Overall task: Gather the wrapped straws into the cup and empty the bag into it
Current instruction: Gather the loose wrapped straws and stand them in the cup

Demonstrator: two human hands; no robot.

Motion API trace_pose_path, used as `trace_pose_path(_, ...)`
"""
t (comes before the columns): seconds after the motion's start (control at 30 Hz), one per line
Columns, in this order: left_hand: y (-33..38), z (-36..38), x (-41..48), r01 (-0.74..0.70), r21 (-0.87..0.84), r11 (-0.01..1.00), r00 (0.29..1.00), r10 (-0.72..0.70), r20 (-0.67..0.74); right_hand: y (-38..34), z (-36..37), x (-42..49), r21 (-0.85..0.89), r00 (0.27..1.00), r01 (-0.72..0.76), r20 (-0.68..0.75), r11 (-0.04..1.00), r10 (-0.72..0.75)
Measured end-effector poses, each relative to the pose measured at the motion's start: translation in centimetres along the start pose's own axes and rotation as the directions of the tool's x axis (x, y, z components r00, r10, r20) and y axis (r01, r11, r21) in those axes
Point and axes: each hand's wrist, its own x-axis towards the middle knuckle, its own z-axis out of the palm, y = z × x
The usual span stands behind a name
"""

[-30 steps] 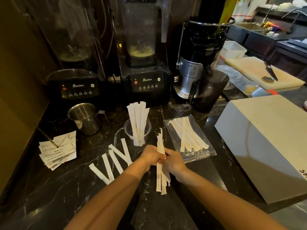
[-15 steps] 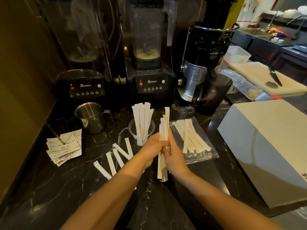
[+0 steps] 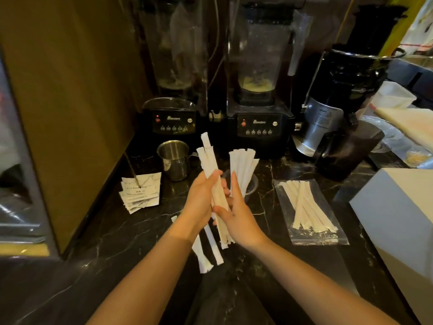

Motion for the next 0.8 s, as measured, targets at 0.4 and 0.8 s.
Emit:
trace_pose_path(0.4,1.1,-5.7,-1.9,0.038,-0.056,0.998,0.991,-0.045,-0.128,0.7,5.8,1.5,-0.042,0.976,-0.041,0.211,0.998,0.049)
trace_pose_path(0.8,1.7,-8.6,-2.8,0.059,0.067,0.996,0.981,-0.045,-0.189,0.8,4.1,2.9,-0.399,0.966,-0.162,0.124,0.902,0.228)
